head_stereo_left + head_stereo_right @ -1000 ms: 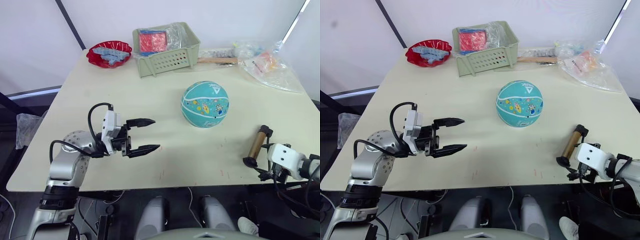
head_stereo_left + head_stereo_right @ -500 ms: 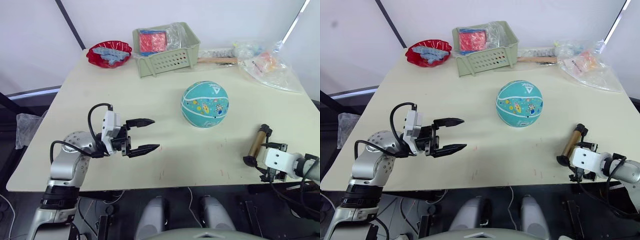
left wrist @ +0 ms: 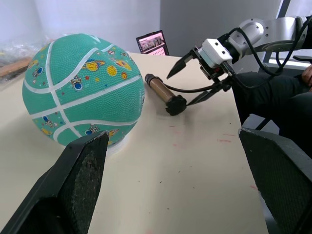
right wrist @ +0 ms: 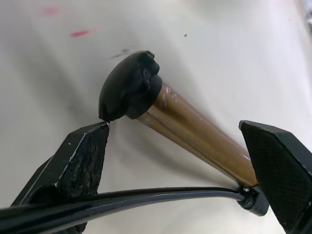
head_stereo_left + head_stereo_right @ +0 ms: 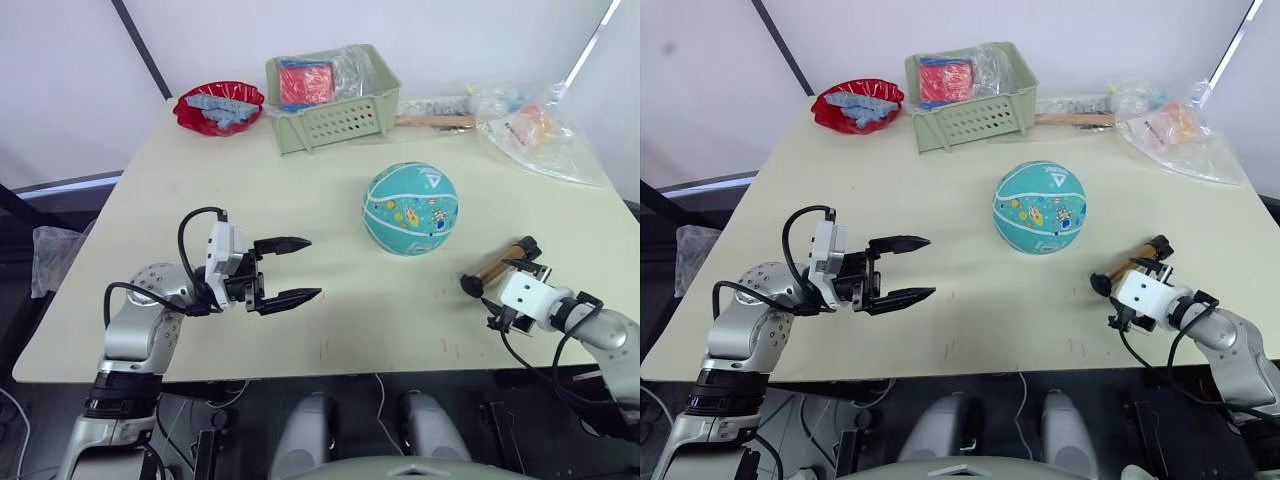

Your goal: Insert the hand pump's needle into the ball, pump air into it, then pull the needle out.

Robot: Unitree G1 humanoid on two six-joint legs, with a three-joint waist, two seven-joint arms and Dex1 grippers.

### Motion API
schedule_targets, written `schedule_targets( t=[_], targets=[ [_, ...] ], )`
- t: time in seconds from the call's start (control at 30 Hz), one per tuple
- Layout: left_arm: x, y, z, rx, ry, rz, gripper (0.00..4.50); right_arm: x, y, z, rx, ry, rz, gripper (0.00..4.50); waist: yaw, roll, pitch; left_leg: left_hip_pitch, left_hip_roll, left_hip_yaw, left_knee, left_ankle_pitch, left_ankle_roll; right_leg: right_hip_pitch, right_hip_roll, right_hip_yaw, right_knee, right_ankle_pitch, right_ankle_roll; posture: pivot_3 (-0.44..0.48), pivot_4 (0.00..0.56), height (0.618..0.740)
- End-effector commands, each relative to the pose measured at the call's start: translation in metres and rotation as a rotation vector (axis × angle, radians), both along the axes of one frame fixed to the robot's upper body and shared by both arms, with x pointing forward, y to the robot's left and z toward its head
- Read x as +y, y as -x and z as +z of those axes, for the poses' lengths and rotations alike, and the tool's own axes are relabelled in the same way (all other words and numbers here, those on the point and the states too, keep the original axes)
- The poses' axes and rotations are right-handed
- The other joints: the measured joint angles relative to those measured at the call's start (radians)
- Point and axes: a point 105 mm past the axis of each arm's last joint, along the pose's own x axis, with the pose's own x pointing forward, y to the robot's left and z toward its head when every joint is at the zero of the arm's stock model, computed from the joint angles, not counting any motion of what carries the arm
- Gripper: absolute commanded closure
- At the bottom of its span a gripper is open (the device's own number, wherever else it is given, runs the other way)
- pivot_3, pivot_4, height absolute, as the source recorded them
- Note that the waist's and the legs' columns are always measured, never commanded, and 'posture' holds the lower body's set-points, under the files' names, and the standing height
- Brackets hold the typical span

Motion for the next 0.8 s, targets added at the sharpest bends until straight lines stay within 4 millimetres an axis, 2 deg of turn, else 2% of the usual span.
schedule_targets(
  t=[0.03, 0.33, 0.63, 0.8],
  targets=[
    [0.0, 0.0, 0.007, -0.038, 0.003, 0.0, 0.0, 0.003, 0.0, 0.005, 0.004, -0.009, 0.02, 0.03, 0.0, 0.0, 0.0, 0.0, 0.0, 0.0, 0.0, 0.0, 0.0, 0.0, 0.0, 0.0, 0.0, 0.0, 0.0, 0.0, 0.15, 0.735],
    [-0.001, -0.002, 0.007, -0.036, 0.006, 0.001, 0.0, 0.014, 0.014, 0.013, 0.102, -0.055, 0.106, 0.03, -0.001, 0.0, 0.0, 0.0, 0.0, 0.0, 0.0, 0.0, 0.0, 0.0, 0.0, 0.0, 0.0, 0.0, 0.0, 0.0, 0.15, 0.735],
    [-0.001, -0.002, 0.007, -0.036, 0.01, 0.011, 0.0, 0.0, 0.023, 0.018, 0.153, -0.036, 0.071, 0.03, 0.0, 0.0, 0.0, 0.0, 0.0, 0.0, 0.0, 0.0, 0.0, 0.0, 0.0, -0.001, 0.0, 0.0, 0.001, 0.0, 0.15, 0.735],
    [0.002, -0.002, 0.008, -0.04, 0.011, 0.023, 0.0, -0.007, 0.027, 0.022, 0.117, -0.086, 0.035, 0.03, 0.0, 0.0, 0.0, 0.0, 0.0, -0.001, 0.0, 0.0, 0.0, 0.0, 0.0, -0.001, 0.0, 0.0, 0.001, 0.0, 0.15, 0.735]
  ],
)
